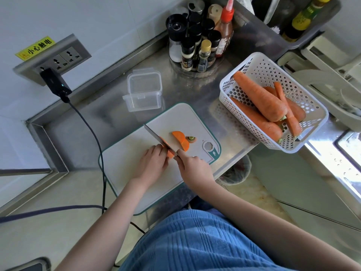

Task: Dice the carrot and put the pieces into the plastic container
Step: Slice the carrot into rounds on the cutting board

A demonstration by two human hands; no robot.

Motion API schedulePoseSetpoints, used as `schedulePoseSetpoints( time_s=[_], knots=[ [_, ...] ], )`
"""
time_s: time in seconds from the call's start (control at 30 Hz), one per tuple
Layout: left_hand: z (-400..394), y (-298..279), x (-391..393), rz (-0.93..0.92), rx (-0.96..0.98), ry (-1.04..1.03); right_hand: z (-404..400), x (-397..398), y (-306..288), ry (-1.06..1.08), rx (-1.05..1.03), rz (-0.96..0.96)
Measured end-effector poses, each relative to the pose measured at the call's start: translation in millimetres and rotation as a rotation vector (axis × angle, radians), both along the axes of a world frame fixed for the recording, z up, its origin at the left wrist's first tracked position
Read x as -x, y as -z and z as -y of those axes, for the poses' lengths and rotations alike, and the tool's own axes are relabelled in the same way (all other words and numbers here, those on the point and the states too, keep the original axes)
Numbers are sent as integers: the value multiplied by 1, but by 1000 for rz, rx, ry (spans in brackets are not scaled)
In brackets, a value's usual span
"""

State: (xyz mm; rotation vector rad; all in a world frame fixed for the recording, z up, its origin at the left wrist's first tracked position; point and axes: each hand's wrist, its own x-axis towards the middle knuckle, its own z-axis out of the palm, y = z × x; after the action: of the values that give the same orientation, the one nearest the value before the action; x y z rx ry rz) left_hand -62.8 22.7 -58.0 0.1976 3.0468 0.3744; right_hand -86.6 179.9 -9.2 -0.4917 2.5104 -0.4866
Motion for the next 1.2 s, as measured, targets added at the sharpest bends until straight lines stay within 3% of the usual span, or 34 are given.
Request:
schedulePoseSetpoints(
  time_s=[0.2,0.4,1.2],
  knots=[
    [8,15,-9,-245,52,107,0,-5,-2,-63,-32,-2],
    [12,20,-16,-322,104,131,1,-8,3,-139,-99,-18],
    [12,20,-15,-296,102,151,3,-7,10,-95,-41,-17]
  ],
)
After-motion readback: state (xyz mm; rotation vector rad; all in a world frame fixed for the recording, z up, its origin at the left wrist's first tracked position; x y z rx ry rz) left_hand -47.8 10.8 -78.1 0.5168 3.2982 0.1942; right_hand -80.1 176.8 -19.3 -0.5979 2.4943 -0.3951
